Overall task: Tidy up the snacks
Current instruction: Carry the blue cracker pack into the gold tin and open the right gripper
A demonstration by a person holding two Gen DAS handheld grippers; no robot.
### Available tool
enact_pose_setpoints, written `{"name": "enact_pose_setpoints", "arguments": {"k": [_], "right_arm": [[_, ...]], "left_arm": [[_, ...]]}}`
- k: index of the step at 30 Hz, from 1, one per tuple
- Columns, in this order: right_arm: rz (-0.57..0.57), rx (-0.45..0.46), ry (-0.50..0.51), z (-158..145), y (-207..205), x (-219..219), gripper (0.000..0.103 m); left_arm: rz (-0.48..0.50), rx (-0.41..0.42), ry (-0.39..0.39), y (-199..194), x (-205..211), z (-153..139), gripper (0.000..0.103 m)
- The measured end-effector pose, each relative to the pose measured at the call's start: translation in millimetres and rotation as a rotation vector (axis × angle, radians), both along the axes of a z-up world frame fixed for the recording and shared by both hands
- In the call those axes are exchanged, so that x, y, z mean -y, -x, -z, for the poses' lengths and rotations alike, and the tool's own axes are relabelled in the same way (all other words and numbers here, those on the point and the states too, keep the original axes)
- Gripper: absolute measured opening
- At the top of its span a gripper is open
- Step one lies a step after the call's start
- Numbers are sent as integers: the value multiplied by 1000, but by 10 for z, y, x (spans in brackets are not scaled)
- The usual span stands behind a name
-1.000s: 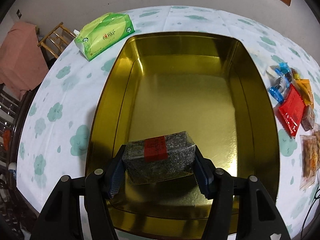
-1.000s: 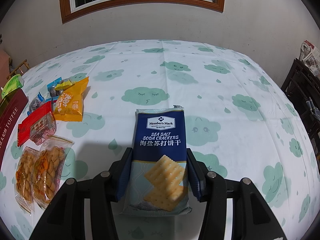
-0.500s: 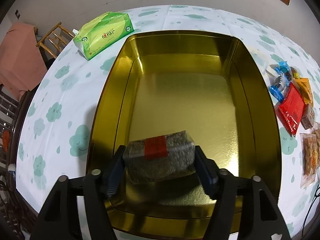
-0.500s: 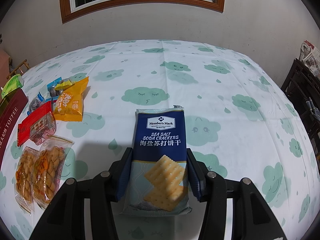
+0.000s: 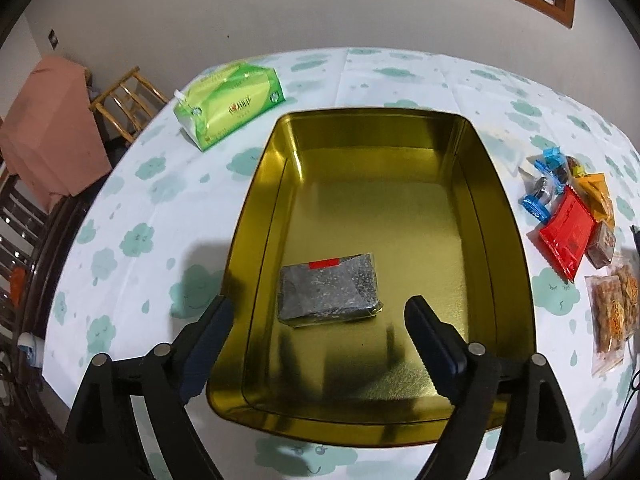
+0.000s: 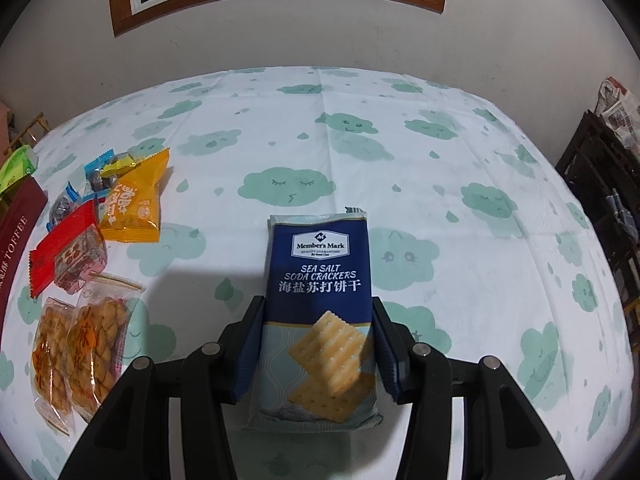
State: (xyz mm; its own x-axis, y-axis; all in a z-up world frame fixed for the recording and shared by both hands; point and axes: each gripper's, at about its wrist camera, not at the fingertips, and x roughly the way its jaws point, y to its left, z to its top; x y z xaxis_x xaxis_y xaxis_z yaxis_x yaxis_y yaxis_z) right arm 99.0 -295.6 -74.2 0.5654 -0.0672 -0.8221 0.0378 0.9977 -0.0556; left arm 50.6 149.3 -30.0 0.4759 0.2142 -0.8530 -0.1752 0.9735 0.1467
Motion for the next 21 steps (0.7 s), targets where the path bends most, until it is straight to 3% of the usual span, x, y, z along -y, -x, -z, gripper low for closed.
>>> {"name": "enact_pose_setpoints", "arguments": {"k": [6,10,16,21], "right_arm": [[55,11,13,-89,24,-31,50],[49,47,1,-293,68,-153,50],[-56,97,-40,-638,101,-697,50],[-199,107,-109,-801,127,-1404,50]], "left_arm": [[25,36,-22,84,66,-36,89],[20,58,7,137,38,-68,93],[3,100,16,237,-56,-170,95],[-35,134,39,356,-289,-282,97]]}}
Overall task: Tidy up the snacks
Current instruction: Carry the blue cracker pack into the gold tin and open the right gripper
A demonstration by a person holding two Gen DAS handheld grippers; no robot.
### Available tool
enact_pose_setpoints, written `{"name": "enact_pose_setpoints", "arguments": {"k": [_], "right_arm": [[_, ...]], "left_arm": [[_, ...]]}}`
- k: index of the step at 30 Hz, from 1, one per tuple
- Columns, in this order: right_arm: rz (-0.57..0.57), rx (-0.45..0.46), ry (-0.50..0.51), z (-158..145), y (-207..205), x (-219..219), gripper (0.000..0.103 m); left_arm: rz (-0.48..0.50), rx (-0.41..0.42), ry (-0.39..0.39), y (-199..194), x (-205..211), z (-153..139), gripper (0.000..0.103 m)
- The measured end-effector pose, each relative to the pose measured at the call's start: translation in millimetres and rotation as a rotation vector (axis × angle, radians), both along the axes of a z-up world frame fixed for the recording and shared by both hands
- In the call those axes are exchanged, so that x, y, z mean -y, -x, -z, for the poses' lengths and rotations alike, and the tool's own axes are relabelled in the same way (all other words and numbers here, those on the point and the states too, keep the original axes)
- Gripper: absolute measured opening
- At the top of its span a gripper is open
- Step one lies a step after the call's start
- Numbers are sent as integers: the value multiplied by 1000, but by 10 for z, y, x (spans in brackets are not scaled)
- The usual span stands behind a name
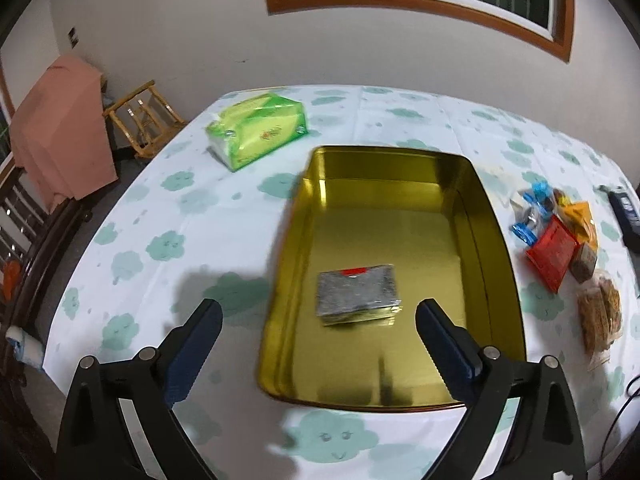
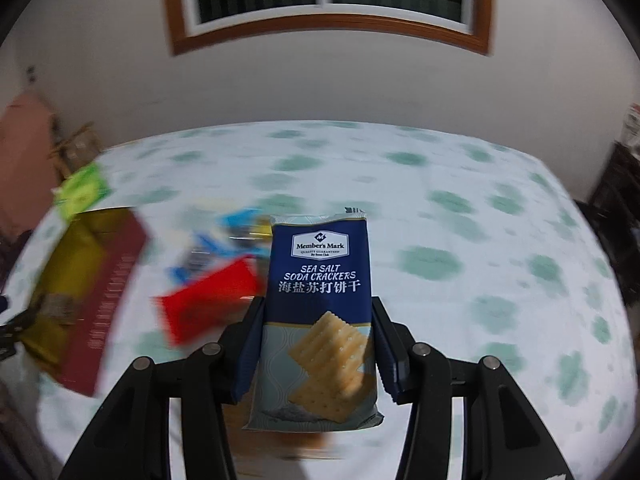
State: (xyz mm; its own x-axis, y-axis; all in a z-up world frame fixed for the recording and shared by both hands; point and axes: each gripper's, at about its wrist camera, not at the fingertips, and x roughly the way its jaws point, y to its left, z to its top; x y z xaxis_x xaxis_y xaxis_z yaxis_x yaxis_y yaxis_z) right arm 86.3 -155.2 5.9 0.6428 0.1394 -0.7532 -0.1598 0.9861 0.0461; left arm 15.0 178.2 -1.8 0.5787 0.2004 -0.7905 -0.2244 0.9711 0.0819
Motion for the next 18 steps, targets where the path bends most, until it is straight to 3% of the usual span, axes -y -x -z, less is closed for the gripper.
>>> {"name": "enact_pose_setpoints", "arguments": {"k": [9,18], "right_arm": [[-233,-12,-50,-60,123,-1269,50],[-358,-55,-28,43,145,-1996,50]], "left_arm": [[-89,-18,-2,171,-464,-17,98],[-182,-63,41,342,-816,143,98]]}}
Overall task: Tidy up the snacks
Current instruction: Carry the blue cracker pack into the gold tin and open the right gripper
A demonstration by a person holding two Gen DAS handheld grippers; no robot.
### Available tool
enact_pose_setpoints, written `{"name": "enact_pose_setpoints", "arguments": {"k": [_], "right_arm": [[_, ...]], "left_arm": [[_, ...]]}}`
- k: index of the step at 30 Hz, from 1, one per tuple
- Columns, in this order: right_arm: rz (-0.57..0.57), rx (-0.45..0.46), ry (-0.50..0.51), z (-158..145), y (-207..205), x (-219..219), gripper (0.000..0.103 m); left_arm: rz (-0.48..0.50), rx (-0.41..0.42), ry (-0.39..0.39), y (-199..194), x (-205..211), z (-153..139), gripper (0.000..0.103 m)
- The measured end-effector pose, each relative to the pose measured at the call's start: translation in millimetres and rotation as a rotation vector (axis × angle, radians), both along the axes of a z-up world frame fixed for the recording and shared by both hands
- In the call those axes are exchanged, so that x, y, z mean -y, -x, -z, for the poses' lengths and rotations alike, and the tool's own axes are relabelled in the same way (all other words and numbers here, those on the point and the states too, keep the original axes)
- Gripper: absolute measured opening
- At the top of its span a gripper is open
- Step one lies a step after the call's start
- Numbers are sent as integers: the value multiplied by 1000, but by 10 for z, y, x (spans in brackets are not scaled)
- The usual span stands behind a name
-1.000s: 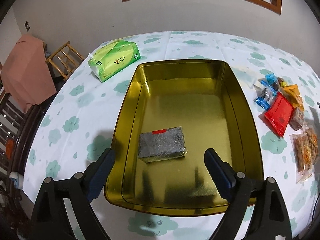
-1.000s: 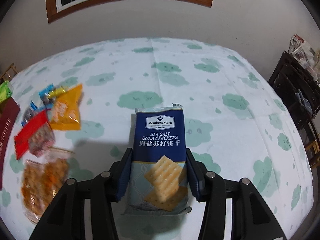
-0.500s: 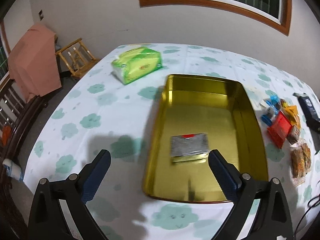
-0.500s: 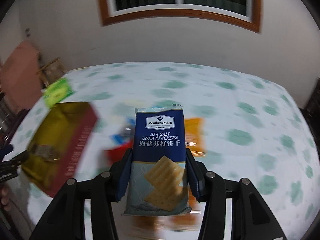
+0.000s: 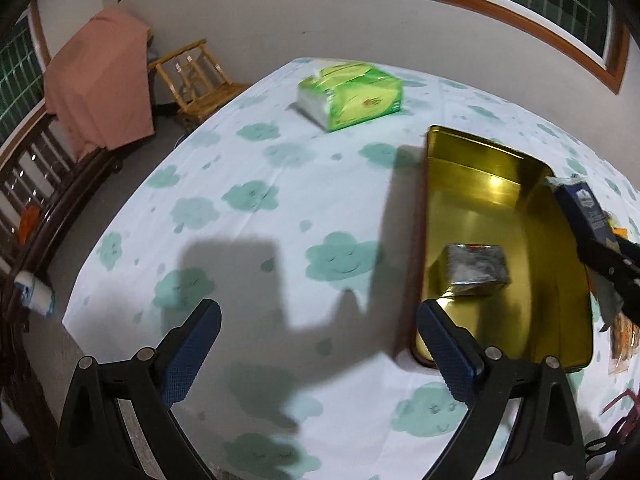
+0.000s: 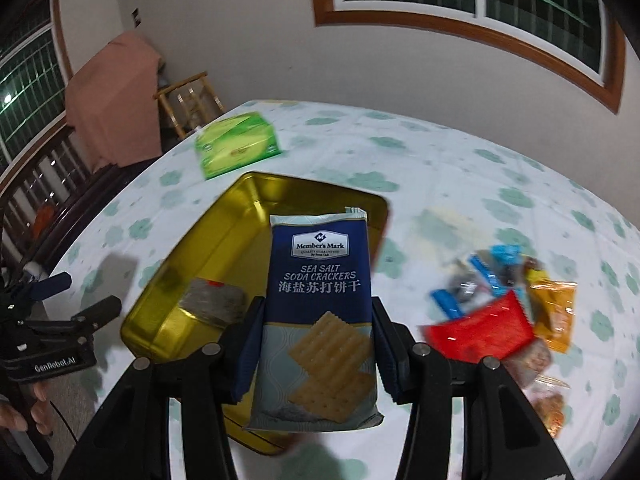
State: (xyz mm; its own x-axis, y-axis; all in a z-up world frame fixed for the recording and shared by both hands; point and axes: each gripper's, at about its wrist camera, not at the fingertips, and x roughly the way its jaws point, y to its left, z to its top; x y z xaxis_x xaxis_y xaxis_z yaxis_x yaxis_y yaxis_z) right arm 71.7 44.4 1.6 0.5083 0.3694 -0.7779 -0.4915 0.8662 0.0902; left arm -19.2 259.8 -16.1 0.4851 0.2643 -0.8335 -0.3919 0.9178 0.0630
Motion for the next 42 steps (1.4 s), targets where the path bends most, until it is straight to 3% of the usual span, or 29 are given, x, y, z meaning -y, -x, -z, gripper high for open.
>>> {"name": "enact_pose_setpoints", "arguments": {"k": [14,30,36,42], "right_arm": [[-65,-59,74,304,-3,-521,50],[-72,-95,101,460,-22,-572,51],[-61,-25,50,188,86,-333,53],[29,43,39,-102,184,396,53]], "left_arm": [[-92,-2,53,171,-309,65,98],[-93,0,72,243,-274,75,98],[-41,23,71,169,-30,-17,98],[88,50,70,35,488,-145,98]]}}
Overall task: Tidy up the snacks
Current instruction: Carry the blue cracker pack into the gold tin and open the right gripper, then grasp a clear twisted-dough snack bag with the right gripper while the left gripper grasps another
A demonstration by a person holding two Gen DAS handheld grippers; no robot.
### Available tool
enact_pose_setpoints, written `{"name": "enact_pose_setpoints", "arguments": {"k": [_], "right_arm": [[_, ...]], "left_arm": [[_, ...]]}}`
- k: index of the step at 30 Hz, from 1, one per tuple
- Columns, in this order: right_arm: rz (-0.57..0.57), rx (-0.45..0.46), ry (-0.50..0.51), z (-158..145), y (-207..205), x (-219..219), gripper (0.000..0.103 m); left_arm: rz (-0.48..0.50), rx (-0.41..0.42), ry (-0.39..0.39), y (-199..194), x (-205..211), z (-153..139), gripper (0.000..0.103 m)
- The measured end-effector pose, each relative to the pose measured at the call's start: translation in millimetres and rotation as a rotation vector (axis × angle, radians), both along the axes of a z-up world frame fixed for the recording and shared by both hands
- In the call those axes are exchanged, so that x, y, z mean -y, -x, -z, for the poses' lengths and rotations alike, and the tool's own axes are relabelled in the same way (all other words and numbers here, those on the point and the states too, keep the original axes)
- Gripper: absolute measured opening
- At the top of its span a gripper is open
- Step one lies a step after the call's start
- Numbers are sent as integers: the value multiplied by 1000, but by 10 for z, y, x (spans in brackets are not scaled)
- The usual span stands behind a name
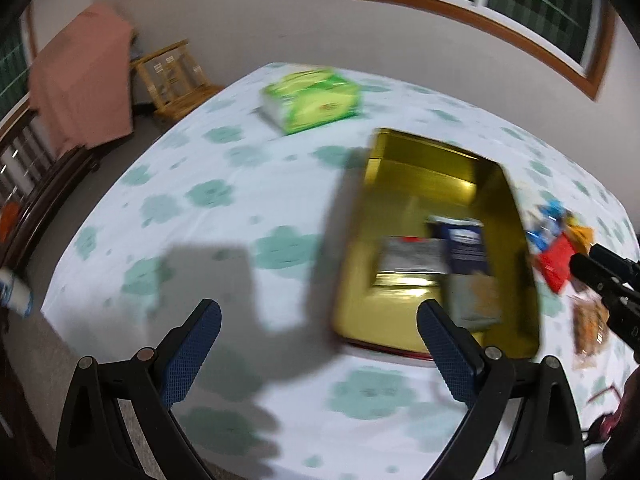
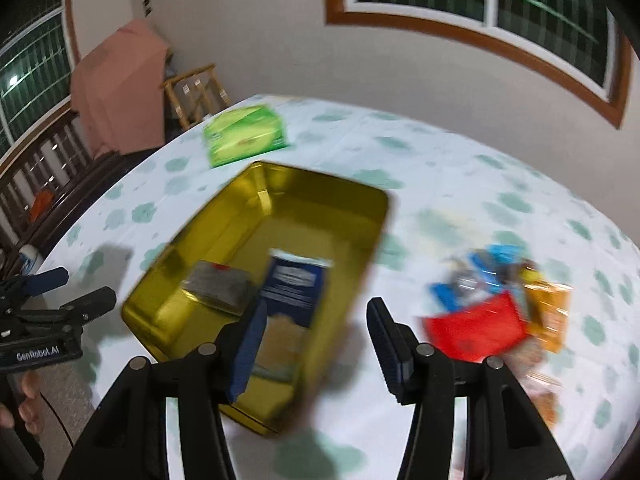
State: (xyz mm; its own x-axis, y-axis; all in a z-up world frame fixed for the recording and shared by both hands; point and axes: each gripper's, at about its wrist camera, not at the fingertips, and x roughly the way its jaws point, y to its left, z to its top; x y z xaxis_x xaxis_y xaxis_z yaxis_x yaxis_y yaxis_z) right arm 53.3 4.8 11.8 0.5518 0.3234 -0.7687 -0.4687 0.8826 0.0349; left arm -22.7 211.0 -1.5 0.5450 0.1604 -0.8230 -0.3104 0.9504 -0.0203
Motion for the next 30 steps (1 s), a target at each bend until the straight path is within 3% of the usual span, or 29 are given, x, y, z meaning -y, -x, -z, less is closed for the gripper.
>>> {"name": "enact_pose_setpoints", "arguments": {"k": [8,12,21,28,30], "right_arm": [[238,-15,92,108,10,1347,53],[283,-69,105,303,25,1686,53],[292,-104,70,613,-17,1857,53],[267,-132,54,825,-110,1845,54],[261,-103,63,835,-111,1823,54]], "left_arm": [[183,22,-1,-149,816,-105,98],[250,13,-1,-197,1157,-101,98],[343,-17,-6,-268,1721,-30,98],[360,-42,7,-345,1957,70,98],[365,-48,10,-377,2023,96,98]]}}
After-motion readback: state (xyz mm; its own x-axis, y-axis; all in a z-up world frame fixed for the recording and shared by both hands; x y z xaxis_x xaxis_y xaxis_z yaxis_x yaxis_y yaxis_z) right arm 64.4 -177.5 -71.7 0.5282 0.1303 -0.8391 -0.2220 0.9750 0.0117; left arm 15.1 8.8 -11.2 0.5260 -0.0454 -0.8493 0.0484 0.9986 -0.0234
